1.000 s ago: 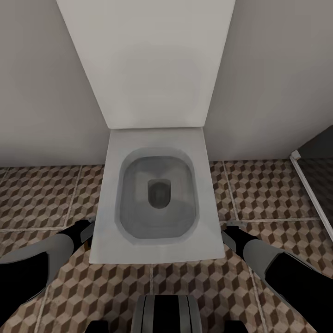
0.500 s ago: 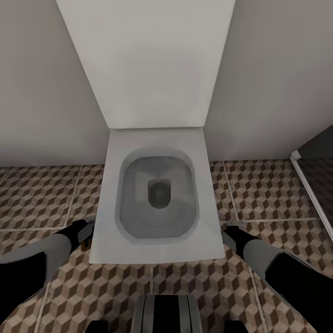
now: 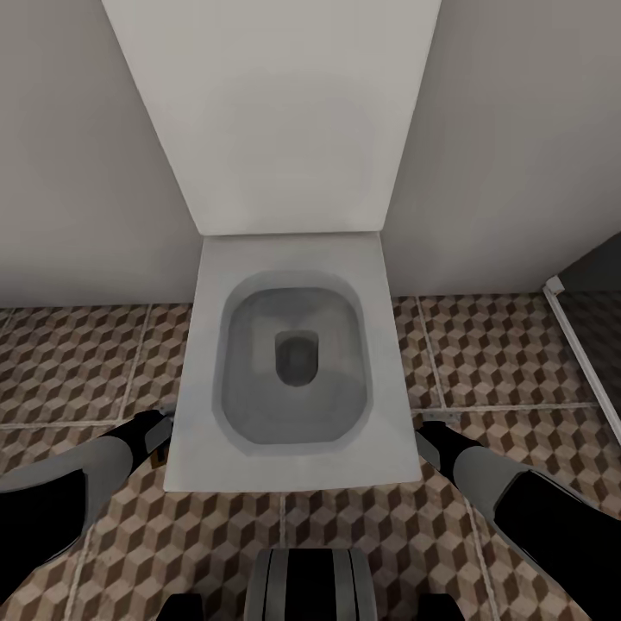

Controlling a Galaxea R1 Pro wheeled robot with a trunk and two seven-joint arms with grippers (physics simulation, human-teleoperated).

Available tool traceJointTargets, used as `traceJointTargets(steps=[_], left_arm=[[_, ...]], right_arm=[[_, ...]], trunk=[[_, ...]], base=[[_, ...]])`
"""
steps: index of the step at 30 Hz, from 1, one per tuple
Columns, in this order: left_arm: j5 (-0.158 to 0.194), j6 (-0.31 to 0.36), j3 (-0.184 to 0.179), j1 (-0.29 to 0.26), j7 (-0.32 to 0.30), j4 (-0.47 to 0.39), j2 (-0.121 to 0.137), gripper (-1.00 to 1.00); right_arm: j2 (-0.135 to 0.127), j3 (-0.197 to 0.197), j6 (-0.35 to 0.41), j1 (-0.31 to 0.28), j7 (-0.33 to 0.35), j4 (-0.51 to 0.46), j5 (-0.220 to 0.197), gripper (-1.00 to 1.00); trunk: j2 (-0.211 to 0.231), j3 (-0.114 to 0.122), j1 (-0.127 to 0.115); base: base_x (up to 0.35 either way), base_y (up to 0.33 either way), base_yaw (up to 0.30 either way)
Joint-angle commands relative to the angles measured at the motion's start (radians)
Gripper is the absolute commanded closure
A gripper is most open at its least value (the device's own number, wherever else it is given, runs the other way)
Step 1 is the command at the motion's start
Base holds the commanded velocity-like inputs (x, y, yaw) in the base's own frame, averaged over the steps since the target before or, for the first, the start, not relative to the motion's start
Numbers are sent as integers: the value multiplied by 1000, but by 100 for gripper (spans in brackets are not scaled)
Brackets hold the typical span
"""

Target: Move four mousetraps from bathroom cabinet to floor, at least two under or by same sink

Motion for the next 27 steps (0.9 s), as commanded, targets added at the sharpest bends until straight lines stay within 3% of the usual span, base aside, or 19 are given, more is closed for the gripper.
traceJointTargets(steps=[1,20,27], left_arm=[[6,4,-8,0,2,-1,0,100],[6,-24,-8,-1,4,5,7,100],[6,-24,-8,-1,34,7,9,100]], right_arm=[[0,8,6,0,-3,-1,-7,-100],[-3,8,6,0,-3,-1,-7,-100],[-5,8,6,0,-3,-1,-7,-100]], trunk=[[0,-1,0],[0,-1,0],[-1,-16,2]], base=[[0,0,0],[0,0,0],[0,0,0]])
